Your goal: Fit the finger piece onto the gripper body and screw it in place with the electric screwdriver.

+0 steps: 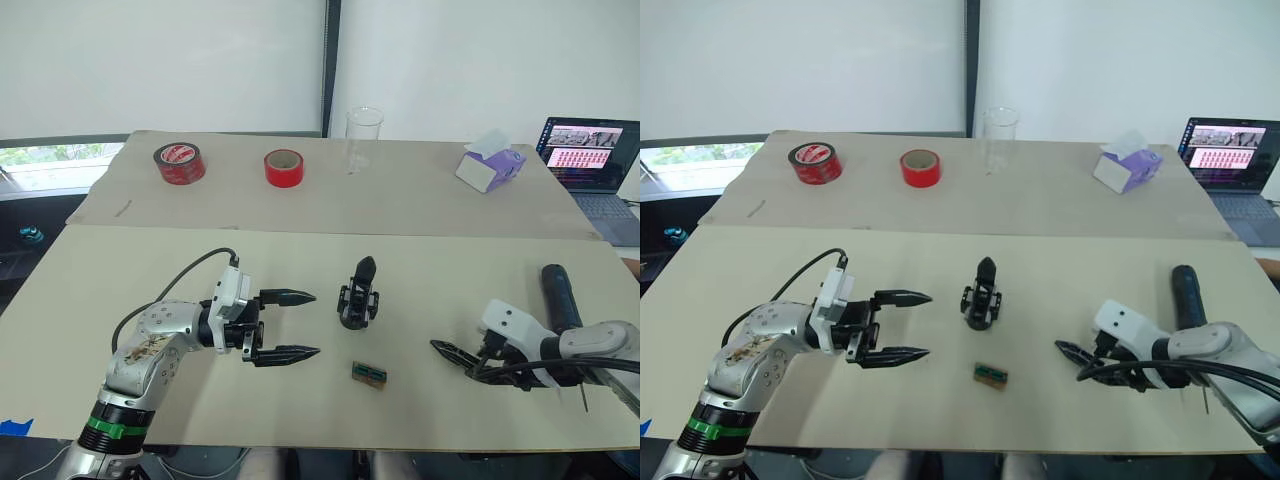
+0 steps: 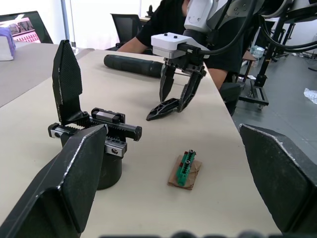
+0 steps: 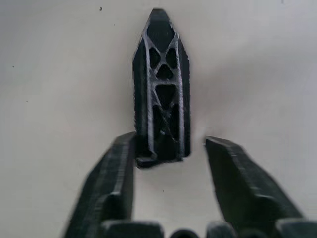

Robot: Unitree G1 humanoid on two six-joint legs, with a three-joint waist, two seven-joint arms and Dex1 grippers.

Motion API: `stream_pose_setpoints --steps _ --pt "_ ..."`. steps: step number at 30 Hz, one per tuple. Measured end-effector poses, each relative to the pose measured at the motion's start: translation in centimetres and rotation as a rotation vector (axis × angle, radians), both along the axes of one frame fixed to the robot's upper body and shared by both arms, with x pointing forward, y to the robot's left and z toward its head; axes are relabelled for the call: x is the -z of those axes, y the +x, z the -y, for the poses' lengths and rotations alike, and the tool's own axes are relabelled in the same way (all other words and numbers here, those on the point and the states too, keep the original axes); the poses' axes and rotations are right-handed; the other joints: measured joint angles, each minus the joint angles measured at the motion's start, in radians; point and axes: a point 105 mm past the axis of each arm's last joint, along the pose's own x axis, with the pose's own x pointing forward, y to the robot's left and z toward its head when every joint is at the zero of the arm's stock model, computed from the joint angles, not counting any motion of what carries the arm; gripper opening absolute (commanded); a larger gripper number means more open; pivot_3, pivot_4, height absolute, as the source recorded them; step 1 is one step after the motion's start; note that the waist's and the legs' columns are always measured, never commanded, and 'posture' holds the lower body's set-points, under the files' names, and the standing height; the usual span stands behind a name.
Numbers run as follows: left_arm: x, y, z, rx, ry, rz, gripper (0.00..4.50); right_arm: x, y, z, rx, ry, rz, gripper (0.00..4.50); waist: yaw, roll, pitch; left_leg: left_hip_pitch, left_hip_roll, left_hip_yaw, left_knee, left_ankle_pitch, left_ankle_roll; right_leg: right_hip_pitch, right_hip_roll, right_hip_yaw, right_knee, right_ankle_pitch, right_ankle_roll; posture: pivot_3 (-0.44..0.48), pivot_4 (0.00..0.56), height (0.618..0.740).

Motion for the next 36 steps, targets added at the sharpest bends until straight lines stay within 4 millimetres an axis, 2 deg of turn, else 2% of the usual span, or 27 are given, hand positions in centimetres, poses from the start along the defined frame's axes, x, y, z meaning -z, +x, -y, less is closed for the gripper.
stream_pose_setpoints --steps 1,8,11,13,15,18,21,23,26,29,32,36 --pt "0.0 0.0 0.0 -0.001 0.000 -0.002 4.50 0.0 0.0 0.0 -0.001 -0.002 -0.003 1.09 0.000 0.000 0.000 0.000 0.000 0.000 0.000 0.000 0.000 0.000 0.000 0.000 0.000 0.000 0.000 0.000 0.150 0.740" --pt "-0.1 0.3 -0.2 -0.019 -0.010 -0.010 4.50 -0.2 -0.3 0.4 -0.021 0.005 0.002 1.09 0.005 0.000 0.000 -0.001 0.000 -0.001 0.000 0.000 0.000 -0.001 -0.001 -0.001 0.000 0.000 0.000 0.000 0.150 0.740" --pt "-1.3 1.4 -0.3 -0.105 -0.100 -0.032 4.50 -1.0 0.5 -0.2 -0.015 0.091 0.117 1.09 0.009 0.000 0.000 -0.002 0.000 0.000 0.000 0.000 0.000 -0.001 -0.001 0.000 0.000 0.003 0.005 0.000 0.150 0.740" --pt "-3.1 2.7 0.1 -0.179 -0.201 -0.043 4.50 -3.3 2.2 -0.8 -0.008 0.148 0.330 1.09 0.012 0.001 0.000 -0.002 -0.001 0.000 0.000 0.001 0.000 -0.001 -0.001 0.001 0.001 0.004 0.006 0.000 0.150 0.740" --pt "-4.6 3.7 0.2 -0.242 -0.288 -0.070 4.50 -6.8 3.9 -1.3 0.026 0.188 0.600 1.09 0.013 0.001 0.000 -0.002 -0.001 0.000 0.000 0.005 -0.007 -0.001 0.000 0.000 0.001 0.004 0.007 0.000 0.150 0.740" --pt "-6.2 5.0 0.8 -0.320 -0.397 -0.118 4.50 -11.3 5.4 -2.8 0.070 0.229 0.922 1.09 0.009 0.001 0.000 -0.003 -0.001 0.000 0.000 0.007 -0.010 -0.002 0.001 0.001 0.001 0.004 0.007 0.000 0.150 0.740" --pt "-8.0 6.0 2.6 -0.355 -0.515 -0.165 4.50 -15.5 5.7 -6.0 0.036 0.248 1.185 1.09 0.008 0.001 0.000 -0.002 -0.002 0.000 0.000 0.008 -0.011 -0.001 0.002 0.000 0.002 0.004 0.007 0.000 0.150 0.740" --pt "-8.8 6.3 3.6 -0.362 -0.551 -0.178 4.50 -16.6 5.5 -8.4 -0.019 0.259 1.264 1.09 0.006 0.001 0.000 -0.002 -0.002 0.000 0.000 0.008 -0.011 -0.001 0.003 0.000 0.001 0.004 0.006 0.000 0.150 0.740" --pt "-9.9 6.6 5.0 -0.356 -0.615 -0.191 4.50 -16.5 5.4 -11.2 -0.075 0.289 1.291 1.09 0.006 0.001 0.000 -0.003 -0.002 0.000 0.000 0.008 -0.011 -0.001 0.002 0.000 0.001 0.004 0.006 0.000 0.150 0.740" --pt "-10.6 6.6 6.2 -0.344 -0.665 -0.194 4.50 -15.7 5.3 -13.0 -0.113 0.314 1.273 1.09 0.005 0.001 0.000 -0.003 -0.003 0.000 0.000 0.008 -0.011 -0.001 0.002 0.000 0.001 0.004 0.006 0.000 0.150 0.740" --pt "-10.7 6.9 6.6 -0.360 -0.709 -0.209 4.50 -15.2 5.2 -13.7 -0.134 0.307 1.264 1.09 0.004 0.001 0.000 -0.003 -0.003 0.000 0.000 0.008 -0.010 -0.001 0.002 0.000 0.001 0.004 0.006 0.000 0.150 0.740" --pt "-10.8 7.0 7.0 -0.364 -0.732 -0.213 4.50 -15.2 5.2 -13.7 -0.134 0.289 1.273 1.09 0.000 0.001 0.000 -0.003 -0.003 0.000 0.000 0.008 -0.010 -0.001 0.003 0.000 0.001 0.004 0.006 0.000 0.150 0.740"
